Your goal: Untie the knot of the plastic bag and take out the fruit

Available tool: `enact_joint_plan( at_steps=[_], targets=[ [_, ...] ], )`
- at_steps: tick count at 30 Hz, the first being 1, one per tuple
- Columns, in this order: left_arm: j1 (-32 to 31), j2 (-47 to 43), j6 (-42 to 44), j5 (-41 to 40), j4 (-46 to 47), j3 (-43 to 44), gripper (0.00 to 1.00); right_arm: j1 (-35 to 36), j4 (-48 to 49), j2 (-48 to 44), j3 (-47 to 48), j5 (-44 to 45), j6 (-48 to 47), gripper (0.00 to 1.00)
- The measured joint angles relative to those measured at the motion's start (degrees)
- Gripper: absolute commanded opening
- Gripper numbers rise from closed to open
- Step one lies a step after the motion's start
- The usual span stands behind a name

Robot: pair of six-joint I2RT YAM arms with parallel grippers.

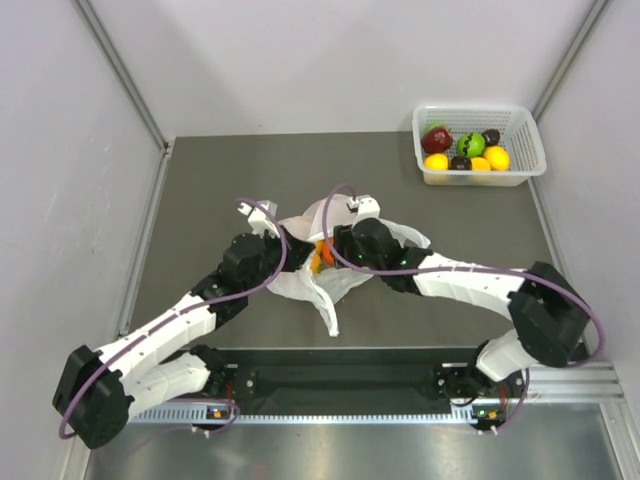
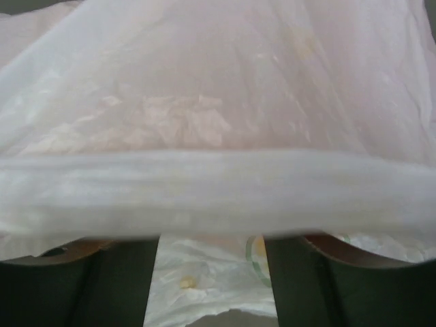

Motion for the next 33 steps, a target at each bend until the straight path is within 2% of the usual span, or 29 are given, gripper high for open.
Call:
enact_joint_plan(
  at_steps=[2,4,5,7,20,21,25,26,28,31,33],
  targets=[
    [0.0,-0.44,-0.07,-0.11,-0.13,0.0,0.0,0.02,0.44,3.41,1.49,0.98,1.29,0.76],
    [0.0,-0.92,-0.13,-0.15,-0.13,0.0,0.0,0.02,0.61,5.75,2.64,1.88,2.67,0.85],
    [0.0,-1.07,-0.15,-0.24,-0.13,0.0,0.0,0.02,0.61,6.43,2.99,2.27,3.13,0.93],
    [0.0,-1.4,-0.33,-0.24,-0.11,-0.02,0.0,0.02,0.98,7.74,3.61,3.39,4.37,0.99],
    [0.04,-1.38,-1.07,0.0,-0.07,-1.14,0.0,-1.11,3.23,16.44,5.33,5.22,13.64,1.0],
    [0.04,-1.38,-1.09,0.0,-0.09,-1.27,0.0,-1.16,3.3,16.57,5.31,5.25,14.08,0.98],
    [0.04,-1.38,-1.25,0.0,-0.04,-1.86,0.0,-1.81,5.68,17.05,5.03,4.85,14.88,0.77],
    [0.04,-1.38,-1.29,0.0,-0.07,-1.95,0.0,-2.1,6.78,17.09,4.7,4.26,14.8,0.68],
    [0.04,-1.38,-1.46,0.0,-0.02,-2.1,0.0,-2.73,8.5,17.09,3.89,2.97,14.49,0.61],
    [0.04,-1.38,-1.62,0.0,0.04,-2.49,0.0,-3.67,9.99,17.09,3.23,0.79,13.94,0.64],
    [0.04,-1.38,-1.64,0.0,0.04,-2.82,0.0,-4.09,10.27,17.09,3.15,-0.42,13.33,0.59]
  ],
)
